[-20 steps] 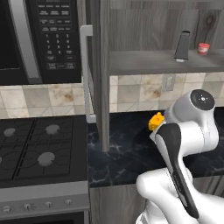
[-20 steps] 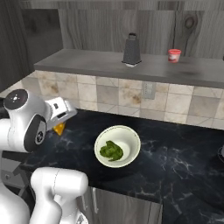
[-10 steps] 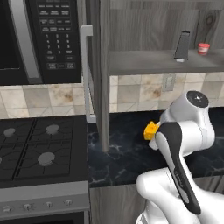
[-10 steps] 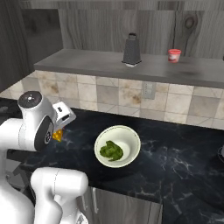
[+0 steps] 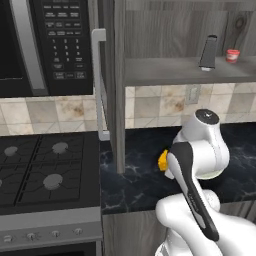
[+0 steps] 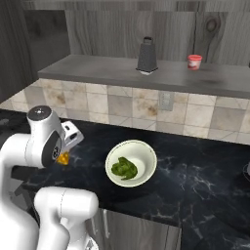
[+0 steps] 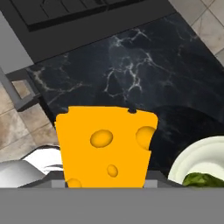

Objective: Pick the cheese from the fridge and the cheese grater from the cabinet and place them next to the salad bowl.

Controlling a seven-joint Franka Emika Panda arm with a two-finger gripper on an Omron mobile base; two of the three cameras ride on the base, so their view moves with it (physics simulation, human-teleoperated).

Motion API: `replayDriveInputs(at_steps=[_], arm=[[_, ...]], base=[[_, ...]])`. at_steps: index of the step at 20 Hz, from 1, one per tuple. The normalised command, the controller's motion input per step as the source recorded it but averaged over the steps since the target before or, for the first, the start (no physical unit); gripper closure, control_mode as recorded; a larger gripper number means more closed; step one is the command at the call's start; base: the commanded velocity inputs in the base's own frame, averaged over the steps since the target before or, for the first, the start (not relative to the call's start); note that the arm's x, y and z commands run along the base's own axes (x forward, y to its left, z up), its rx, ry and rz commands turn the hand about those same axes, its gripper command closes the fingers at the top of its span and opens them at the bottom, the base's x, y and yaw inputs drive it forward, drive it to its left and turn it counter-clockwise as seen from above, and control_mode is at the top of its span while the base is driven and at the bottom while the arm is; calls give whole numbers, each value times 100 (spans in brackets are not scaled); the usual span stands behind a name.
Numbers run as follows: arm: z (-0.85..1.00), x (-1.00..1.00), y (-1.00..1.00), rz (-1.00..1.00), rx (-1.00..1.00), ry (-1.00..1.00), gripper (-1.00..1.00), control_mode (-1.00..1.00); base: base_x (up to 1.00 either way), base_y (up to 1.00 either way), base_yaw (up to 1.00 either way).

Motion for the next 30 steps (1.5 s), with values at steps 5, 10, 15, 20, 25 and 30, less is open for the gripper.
replayDriveInputs(at_steps=[5,10,15,20,25,30], arm=[[-42,14,15,2,0,1,100,-100],[-35,21,0,2,6,0,100,-100],[-30,34,0,4,10,-1,100,-100],[-29,34,0,4,8,-1,100,-100],[-31,34,0,3,2,0,100,-100],[-29,37,0,3,2,0,100,-100]], base=[[0,0,0],[0,0,0],[0,0,0],[0,0,0],[0,0,0],[0,0,0]])
